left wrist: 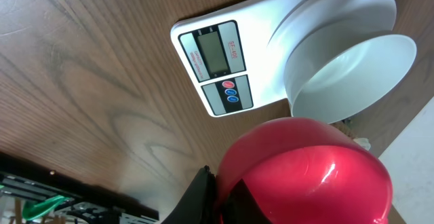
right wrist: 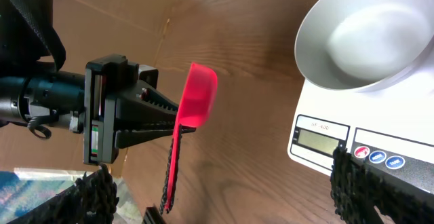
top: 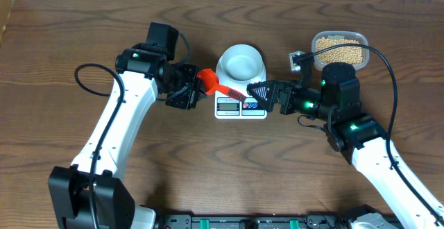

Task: Scoop item into bowl and weigh 50g on scale
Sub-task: 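Move the right gripper toward the scoop handle above the scale, then close the right gripper on the scoop handle held by the left gripper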

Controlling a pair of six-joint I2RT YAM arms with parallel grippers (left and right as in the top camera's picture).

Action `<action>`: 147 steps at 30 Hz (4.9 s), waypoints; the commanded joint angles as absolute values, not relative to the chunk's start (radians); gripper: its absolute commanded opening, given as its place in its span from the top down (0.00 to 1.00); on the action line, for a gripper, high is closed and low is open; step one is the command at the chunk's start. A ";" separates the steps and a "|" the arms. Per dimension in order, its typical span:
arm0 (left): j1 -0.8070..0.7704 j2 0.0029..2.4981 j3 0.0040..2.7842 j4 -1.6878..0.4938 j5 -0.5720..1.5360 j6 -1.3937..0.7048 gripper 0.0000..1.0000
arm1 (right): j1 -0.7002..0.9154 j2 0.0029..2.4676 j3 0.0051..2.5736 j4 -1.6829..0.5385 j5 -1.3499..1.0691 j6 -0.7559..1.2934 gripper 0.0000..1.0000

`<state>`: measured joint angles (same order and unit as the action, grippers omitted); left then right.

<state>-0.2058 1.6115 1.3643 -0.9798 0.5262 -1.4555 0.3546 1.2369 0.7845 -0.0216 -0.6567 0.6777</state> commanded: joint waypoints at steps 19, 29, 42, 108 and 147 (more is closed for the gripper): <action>-0.289 1.596 1.367 -0.879 0.538 -1.506 0.93 | 0.424 1.237 0.801 -0.018 -0.645 0.671 0.01; -0.323 1.596 1.367 -0.876 0.535 -1.523 0.93 | 0.426 1.237 0.801 -0.018 -0.634 0.656 0.01; -0.373 1.596 1.367 -0.820 0.531 -1.544 0.92 | 0.426 1.237 0.801 -0.018 -0.628 0.657 0.19; -0.438 1.596 1.367 -0.820 0.531 -1.839 0.93 | 0.427 1.237 0.801 0.008 -0.559 0.657 0.64; -0.438 1.596 1.367 -0.825 0.478 -1.838 0.93 | 0.426 1.237 0.801 0.007 -0.553 0.657 0.90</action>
<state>-0.4389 1.6115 1.3643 -0.8200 0.4946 -1.8328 0.4221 1.2369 0.7845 0.0059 -0.5587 0.6640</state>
